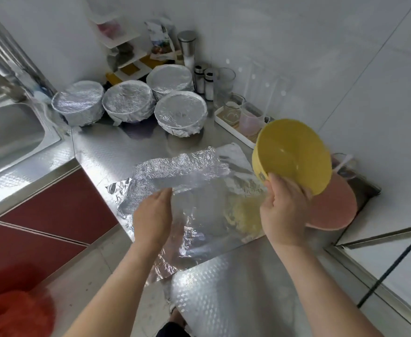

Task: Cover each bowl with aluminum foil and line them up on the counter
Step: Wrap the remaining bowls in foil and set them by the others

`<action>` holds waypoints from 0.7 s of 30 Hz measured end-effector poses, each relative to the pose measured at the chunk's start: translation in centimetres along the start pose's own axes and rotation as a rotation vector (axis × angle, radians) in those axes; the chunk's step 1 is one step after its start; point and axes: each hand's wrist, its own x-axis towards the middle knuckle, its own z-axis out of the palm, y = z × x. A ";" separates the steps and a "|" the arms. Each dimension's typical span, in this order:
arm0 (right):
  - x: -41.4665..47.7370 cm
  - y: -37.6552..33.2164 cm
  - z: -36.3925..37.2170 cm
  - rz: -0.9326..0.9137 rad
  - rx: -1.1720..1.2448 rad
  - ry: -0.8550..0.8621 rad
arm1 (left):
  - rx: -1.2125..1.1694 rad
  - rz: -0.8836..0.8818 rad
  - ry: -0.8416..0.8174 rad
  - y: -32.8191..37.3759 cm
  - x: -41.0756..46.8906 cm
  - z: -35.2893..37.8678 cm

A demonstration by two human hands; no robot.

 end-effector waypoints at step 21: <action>-8.1 -10.0 6.9 -0.418 0.202 -0.622 | -1.936 -0.736 0.471 -3.8 -0.2 -13.7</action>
